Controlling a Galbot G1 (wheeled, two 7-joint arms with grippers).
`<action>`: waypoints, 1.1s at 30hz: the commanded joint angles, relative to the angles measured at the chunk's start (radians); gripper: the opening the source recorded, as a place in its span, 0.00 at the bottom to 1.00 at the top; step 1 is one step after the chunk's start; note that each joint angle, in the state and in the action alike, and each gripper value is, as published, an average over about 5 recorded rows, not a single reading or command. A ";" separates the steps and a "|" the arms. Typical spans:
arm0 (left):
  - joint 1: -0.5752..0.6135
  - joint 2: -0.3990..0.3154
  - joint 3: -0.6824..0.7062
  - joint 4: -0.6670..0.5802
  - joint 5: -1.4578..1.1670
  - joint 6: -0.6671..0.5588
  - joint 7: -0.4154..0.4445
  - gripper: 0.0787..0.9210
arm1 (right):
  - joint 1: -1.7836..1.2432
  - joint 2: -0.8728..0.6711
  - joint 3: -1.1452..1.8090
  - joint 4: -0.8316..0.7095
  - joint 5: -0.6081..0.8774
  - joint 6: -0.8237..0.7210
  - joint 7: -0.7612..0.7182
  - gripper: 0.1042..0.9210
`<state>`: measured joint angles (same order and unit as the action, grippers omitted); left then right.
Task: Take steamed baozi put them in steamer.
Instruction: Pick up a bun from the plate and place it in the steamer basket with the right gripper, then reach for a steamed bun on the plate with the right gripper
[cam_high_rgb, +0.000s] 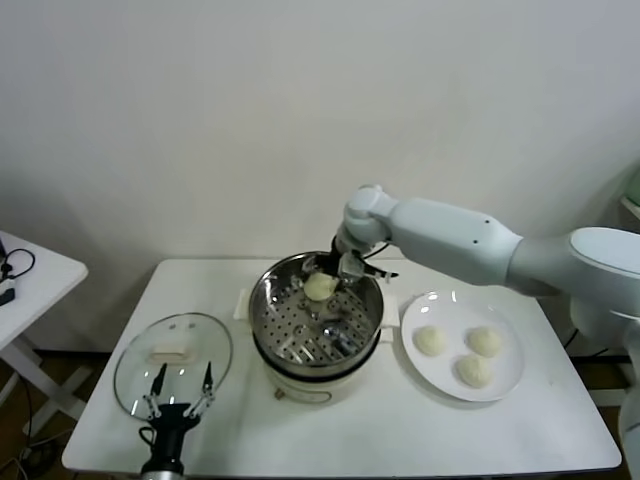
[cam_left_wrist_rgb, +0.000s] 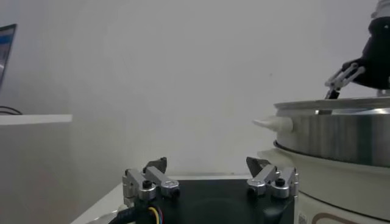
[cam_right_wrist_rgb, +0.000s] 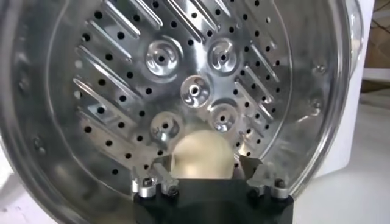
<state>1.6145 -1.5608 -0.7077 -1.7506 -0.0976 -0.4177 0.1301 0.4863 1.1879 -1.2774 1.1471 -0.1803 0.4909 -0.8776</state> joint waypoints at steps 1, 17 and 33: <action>0.004 -0.002 0.002 -0.012 0.002 0.001 0.000 0.88 | 0.279 -0.141 -0.184 0.030 0.602 -0.156 -0.141 0.88; 0.000 -0.008 0.013 -0.019 0.017 -0.011 -0.003 0.88 | 0.277 -0.594 -0.452 0.274 0.828 -0.806 0.010 0.88; -0.001 0.000 -0.001 0.010 0.025 -0.022 -0.004 0.88 | -0.266 -0.514 -0.039 0.109 0.604 -0.890 0.102 0.88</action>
<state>1.6122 -1.5610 -0.7084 -1.7498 -0.0774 -0.4375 0.1265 0.4463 0.6714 -1.4595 1.3260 0.4714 -0.3009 -0.8224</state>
